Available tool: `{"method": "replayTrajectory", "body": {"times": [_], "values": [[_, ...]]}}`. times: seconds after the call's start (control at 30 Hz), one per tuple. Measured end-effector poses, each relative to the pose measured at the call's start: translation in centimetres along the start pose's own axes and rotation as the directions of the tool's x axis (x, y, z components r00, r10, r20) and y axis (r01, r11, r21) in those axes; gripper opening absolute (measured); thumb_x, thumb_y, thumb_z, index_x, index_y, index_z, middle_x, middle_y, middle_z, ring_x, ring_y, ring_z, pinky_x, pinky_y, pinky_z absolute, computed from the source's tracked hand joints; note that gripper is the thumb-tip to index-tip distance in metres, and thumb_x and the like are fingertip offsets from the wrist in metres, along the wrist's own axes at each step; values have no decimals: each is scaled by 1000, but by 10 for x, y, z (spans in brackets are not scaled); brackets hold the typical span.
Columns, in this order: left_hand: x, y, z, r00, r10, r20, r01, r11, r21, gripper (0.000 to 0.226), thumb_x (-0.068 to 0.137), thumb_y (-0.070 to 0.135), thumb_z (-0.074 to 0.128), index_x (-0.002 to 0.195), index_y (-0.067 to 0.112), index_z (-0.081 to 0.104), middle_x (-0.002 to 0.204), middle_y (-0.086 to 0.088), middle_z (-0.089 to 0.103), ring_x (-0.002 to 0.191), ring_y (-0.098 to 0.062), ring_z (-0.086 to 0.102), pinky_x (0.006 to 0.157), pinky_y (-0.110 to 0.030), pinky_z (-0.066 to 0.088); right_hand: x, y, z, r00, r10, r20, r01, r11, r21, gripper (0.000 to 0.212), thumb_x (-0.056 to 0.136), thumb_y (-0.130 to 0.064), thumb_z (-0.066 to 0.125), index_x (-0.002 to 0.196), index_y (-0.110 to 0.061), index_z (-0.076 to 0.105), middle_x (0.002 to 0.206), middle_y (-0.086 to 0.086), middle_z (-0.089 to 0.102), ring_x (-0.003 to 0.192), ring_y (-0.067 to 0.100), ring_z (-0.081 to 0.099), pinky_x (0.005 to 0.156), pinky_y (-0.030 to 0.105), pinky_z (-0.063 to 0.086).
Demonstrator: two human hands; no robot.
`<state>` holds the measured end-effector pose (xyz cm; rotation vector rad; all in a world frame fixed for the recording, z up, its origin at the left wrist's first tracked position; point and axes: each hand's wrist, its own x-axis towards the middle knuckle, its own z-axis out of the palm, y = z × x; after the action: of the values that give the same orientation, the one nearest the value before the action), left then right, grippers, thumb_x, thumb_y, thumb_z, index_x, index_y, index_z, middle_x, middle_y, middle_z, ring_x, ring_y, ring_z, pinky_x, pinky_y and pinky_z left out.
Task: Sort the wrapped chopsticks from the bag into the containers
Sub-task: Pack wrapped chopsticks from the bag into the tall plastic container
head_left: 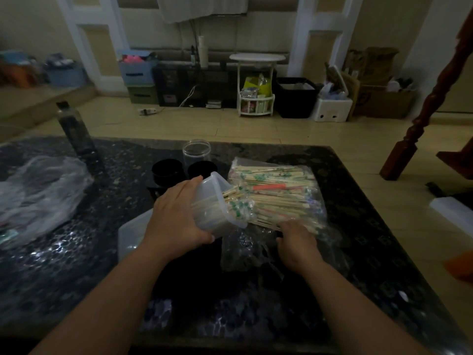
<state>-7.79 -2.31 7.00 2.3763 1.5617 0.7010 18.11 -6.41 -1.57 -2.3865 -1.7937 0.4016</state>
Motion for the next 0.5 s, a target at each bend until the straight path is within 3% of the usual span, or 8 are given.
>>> {"method": "replayTrajectory", "body": {"times": [0.27, 0.5], "values": [[6, -6, -2, 1000, -22, 21, 23, 999, -23, 126, 39, 55, 76, 151, 27, 26, 151, 4, 35, 135, -19, 33, 108, -39, 29, 11, -1, 4, 1000, 1, 31, 2, 996, -91, 30, 100, -28, 44, 127, -15, 51, 132, 9, 54, 121, 30, 48, 97, 41, 41], [7, -7, 0, 999, -17, 37, 18, 1000, -25, 127, 40, 56, 76, 152, 28, 24, 151, 5, 33, 136, -18, 33, 107, -39, 29, 14, 0, 6, 999, 23, 34, -17, 988, -151, 33, 100, -28, 43, 131, -19, 51, 137, 9, 52, 129, 33, 42, 106, 45, 36]]}}
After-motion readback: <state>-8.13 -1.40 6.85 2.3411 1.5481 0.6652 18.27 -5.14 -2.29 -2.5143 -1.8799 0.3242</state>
